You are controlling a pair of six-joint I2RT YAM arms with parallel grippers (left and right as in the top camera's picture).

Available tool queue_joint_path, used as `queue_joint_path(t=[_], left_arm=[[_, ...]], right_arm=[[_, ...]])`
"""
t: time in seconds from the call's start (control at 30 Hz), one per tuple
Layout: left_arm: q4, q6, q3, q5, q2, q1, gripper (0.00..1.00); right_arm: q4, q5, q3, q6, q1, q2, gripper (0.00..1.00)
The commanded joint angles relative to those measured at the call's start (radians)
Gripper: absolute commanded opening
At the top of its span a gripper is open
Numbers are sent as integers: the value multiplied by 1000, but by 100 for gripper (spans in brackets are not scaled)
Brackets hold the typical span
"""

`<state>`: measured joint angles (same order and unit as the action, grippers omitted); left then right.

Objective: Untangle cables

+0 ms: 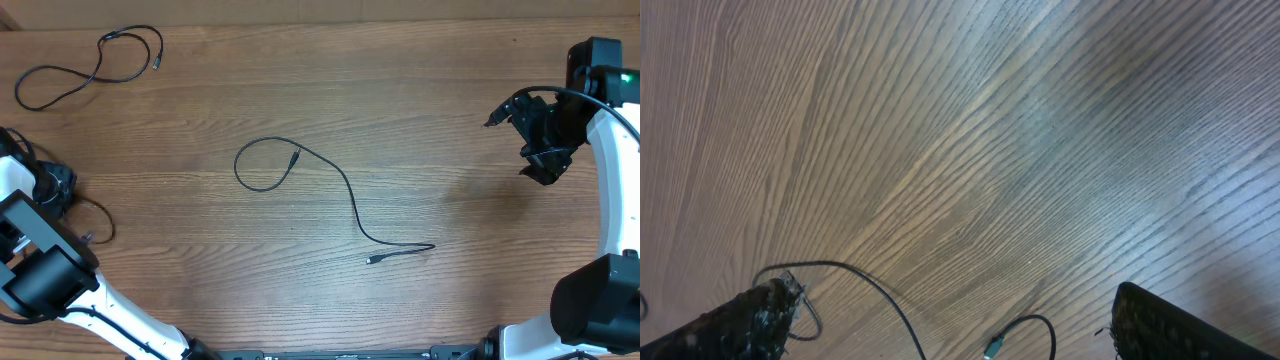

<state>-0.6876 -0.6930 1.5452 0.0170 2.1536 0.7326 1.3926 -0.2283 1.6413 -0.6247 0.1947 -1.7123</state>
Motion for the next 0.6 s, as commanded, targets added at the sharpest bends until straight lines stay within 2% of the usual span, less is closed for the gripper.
queue_joint_path(t=[0.0,0.03,0.07,0.37,0.43,0.5,0.53,0.57], left_arm=[[-7,21,-18,-2,26,-13,11],[-7,21,-13,1,25,-14,5],[-8,31,-5,0,25,-14,4],[-132,114,208,0,24,-28,5],[-163,115,270,-11,24,-30,25],[-192,122,322,-14,24,-33,31],[-207,127,346,-14,24,-35,43],[-228,134,370,-13,24,-38,64]], right_arm=[[0,8,2,0,2,0,100],[0,8,2,0,2,0,100],[0,8,2,0,2,0,100],[0,7,2,0,2,0,100],[0,8,2,0,2,0,100],[0,8,2,0,2,0,100],[0,8,2,0,2,0,100],[0,8,2,0,2,0,100]])
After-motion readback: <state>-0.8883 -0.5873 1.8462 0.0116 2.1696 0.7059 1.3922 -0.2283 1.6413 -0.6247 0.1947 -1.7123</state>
